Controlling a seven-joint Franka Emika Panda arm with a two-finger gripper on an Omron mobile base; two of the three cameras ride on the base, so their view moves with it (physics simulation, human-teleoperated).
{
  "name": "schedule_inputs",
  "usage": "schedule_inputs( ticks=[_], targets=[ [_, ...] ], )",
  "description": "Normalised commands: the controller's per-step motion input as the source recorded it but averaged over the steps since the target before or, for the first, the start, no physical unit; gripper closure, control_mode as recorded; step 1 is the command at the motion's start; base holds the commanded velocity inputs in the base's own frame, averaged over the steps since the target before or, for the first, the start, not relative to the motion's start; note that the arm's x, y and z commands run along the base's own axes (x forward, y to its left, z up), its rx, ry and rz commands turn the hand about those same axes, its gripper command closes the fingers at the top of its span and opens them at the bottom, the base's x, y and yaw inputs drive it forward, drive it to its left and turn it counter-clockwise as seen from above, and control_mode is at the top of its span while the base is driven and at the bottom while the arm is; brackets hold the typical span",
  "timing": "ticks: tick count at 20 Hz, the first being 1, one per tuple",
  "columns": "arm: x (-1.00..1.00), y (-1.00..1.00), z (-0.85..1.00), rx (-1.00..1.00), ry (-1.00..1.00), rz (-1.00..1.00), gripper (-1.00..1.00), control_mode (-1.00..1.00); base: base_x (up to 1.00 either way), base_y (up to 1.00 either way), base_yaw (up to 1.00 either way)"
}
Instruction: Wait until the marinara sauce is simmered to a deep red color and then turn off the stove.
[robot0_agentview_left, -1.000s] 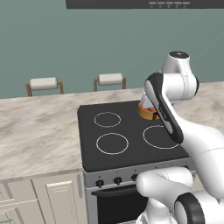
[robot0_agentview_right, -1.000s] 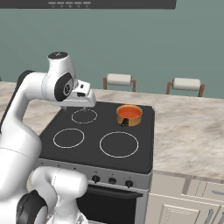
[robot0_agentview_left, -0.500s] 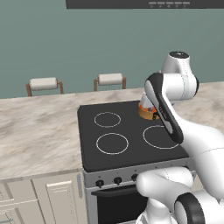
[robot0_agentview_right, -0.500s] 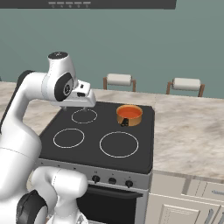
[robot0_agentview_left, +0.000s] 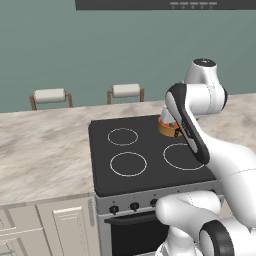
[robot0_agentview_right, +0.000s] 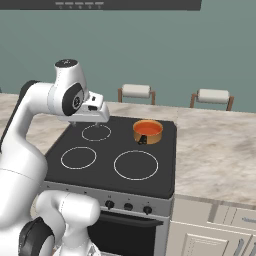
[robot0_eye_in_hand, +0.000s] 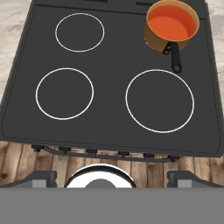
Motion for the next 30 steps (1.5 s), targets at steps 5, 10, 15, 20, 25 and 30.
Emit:
schedule_inputs(
  ticks=[5,10,15,20,25,30],
  targets=[
    [0.00,0.00,0.00,0.00,0.00,0.00,-1.00,-1.00,0.00,0.00,0.00],
    [0.00,0.00,0.00,0.00,0.00,0.00,-1.00,-1.00,0.00,0.00,0.00],
    [0.00,0.00,0.00,0.00,0.00,0.00,-1.00,1.00,0.00,-0.09,0.00],
    [0.00,0.00,0.00,0.00,0.00,0.00,-1.00,1.00,0.00,-0.32,0.00],
    [0.00,0.00,0.00,0.00,0.00,0.00,-1.00,1.00,0.00,-0.33,0.00],
    [0.00,0.00,0.00,0.00,0.00,0.00,-1.00,1.00,0.00,-0.36,0.00]
  ],
)
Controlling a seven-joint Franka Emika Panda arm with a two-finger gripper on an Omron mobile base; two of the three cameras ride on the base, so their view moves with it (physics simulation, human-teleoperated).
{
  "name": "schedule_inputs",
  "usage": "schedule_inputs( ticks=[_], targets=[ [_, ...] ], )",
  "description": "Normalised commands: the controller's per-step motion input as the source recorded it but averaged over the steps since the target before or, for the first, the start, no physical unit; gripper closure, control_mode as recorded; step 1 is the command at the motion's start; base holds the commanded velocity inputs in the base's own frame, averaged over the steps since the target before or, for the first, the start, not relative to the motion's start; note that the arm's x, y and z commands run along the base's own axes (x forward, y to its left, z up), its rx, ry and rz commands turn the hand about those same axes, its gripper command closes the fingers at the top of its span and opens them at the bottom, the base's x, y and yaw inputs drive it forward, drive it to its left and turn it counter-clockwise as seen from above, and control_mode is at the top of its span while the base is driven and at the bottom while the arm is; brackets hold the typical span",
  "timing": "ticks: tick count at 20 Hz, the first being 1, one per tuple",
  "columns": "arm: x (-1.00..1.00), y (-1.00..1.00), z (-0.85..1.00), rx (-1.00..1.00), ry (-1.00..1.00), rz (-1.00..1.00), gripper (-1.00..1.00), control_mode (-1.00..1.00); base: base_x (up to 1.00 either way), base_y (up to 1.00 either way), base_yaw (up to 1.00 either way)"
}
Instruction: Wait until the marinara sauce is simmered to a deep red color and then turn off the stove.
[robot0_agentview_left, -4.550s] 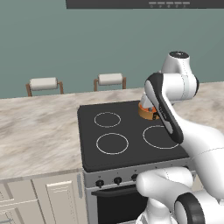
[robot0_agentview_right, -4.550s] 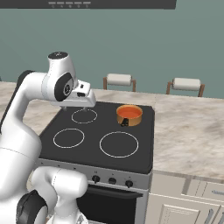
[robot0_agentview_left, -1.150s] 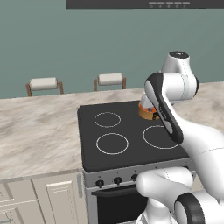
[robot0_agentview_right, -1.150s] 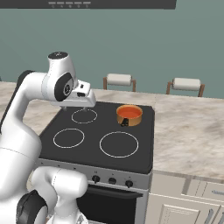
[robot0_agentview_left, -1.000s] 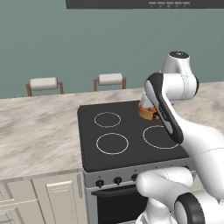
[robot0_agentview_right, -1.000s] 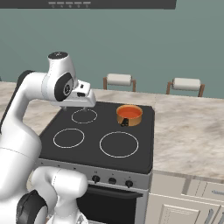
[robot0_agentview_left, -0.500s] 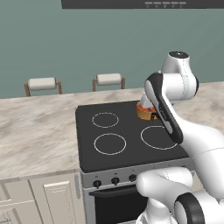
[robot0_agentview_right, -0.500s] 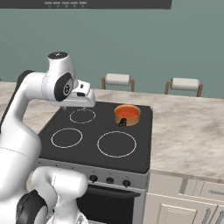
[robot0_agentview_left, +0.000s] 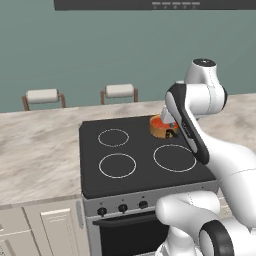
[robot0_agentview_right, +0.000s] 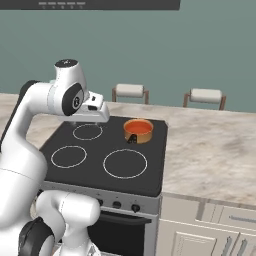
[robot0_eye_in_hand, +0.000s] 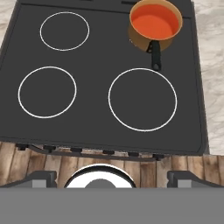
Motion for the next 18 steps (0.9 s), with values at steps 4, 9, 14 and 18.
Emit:
schedule_inputs(
  ticks=[4,9,14,18],
  targets=[
    [0.00,0.00,0.00,0.00,0.00,0.00,-1.00,1.00,0.00,-0.55,0.00],
    [0.00,0.00,0.00,0.00,0.00,0.00,-1.00,1.00,0.00,-0.58,0.00],
    [0.00,0.00,0.00,0.00,0.00,0.00,-1.00,1.00,0.00,-0.47,0.00],
    [0.00,0.00,0.00,0.00,0.00,0.00,-1.00,1.00,0.00,-0.30,0.00]
  ],
)
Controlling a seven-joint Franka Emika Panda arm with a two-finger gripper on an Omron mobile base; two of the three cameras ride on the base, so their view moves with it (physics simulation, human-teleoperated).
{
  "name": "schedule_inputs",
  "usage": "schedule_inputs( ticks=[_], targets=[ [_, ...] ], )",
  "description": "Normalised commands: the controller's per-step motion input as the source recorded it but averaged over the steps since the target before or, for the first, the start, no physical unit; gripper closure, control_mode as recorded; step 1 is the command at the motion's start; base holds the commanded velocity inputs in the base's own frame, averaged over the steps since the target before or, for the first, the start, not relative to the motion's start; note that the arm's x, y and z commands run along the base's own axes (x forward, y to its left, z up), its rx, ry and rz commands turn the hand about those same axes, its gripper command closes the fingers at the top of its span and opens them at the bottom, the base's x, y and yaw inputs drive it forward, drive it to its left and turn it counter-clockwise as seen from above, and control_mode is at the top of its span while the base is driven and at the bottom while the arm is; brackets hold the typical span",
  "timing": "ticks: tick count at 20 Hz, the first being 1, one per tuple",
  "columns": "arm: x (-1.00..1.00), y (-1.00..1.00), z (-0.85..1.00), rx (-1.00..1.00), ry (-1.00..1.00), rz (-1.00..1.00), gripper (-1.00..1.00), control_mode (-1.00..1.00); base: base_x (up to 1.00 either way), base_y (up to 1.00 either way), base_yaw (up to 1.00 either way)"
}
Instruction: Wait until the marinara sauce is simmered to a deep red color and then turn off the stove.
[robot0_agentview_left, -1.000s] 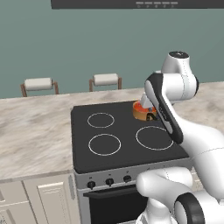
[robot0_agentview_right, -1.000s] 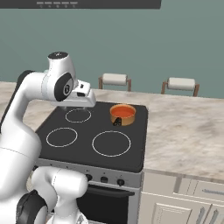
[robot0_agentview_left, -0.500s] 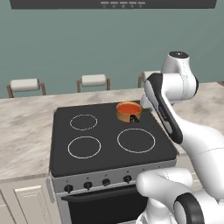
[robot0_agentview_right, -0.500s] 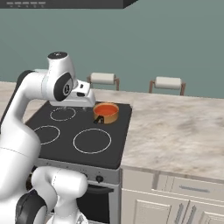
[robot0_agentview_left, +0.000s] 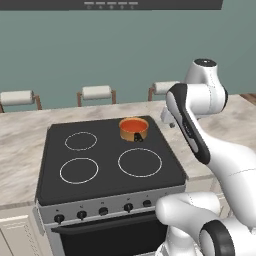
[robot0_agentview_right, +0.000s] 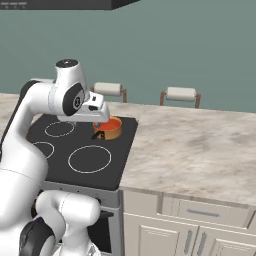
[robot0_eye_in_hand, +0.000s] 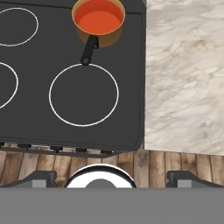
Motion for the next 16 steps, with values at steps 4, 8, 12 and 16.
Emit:
schedule_inputs(
  ticks=[4,8,12,16],
  targets=[
    [0.00,0.00,0.00,0.00,0.00,0.00,-1.00,1.00,0.00,-0.17,0.00],
    [0.00,0.00,0.00,0.00,0.00,0.00,-1.00,1.00,0.00,-0.01,0.00],
    [0.00,0.00,0.00,0.00,0.00,0.00,-1.00,-1.00,0.00,0.00,0.00],
    [-0.08,0.29,0.00,-0.03,0.00,0.02,-1.00,-1.00,0.00,0.00,0.00]
  ],
)
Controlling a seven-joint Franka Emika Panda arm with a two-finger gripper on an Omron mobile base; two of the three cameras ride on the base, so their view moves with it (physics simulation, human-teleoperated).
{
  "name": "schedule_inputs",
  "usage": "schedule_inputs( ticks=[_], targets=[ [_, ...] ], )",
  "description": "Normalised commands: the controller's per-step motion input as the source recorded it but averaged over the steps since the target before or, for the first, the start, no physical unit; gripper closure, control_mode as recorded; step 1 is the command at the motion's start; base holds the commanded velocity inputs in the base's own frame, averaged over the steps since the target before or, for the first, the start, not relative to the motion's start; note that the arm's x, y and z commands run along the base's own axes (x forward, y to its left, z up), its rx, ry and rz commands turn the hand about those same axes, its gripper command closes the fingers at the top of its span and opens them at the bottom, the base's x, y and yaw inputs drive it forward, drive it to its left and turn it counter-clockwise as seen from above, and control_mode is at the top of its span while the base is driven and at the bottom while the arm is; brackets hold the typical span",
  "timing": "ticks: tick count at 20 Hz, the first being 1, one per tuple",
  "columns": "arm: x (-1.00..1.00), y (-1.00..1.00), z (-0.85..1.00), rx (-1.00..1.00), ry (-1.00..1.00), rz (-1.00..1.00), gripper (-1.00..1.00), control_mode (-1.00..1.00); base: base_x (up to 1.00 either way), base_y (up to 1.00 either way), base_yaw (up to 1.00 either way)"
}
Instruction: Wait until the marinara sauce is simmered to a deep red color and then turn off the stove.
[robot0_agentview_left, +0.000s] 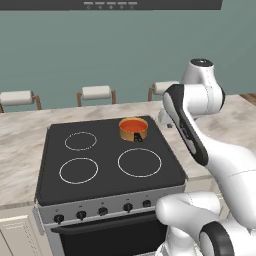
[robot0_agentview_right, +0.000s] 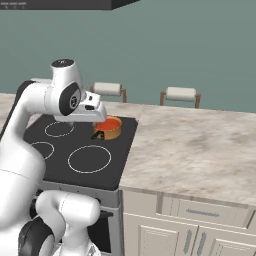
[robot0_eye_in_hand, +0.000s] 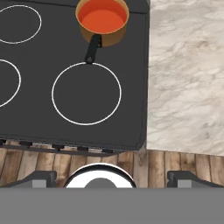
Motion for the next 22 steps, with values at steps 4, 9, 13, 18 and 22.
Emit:
schedule_inputs(
  ticks=[4,9,13,18,22],
  targets=[
    [-0.34,0.46,0.00,-0.09,-0.01,0.08,-1.00,-1.00,0.00,0.00,0.00],
    [-0.40,0.49,-0.08,-0.12,-0.02,0.10,-1.00,-1.00,0.00,0.00,0.00],
    [-0.51,0.46,-0.16,-0.15,-0.04,0.12,-1.00,-1.00,0.00,0.00,0.00],
    [-0.57,0.33,-0.24,-0.17,-0.06,0.16,-1.00,-1.00,0.00,0.00,0.00],
    [-0.58,0.38,-0.35,-0.20,-0.06,0.21,-1.00,-1.00,0.00,0.00,0.00]
  ],
)
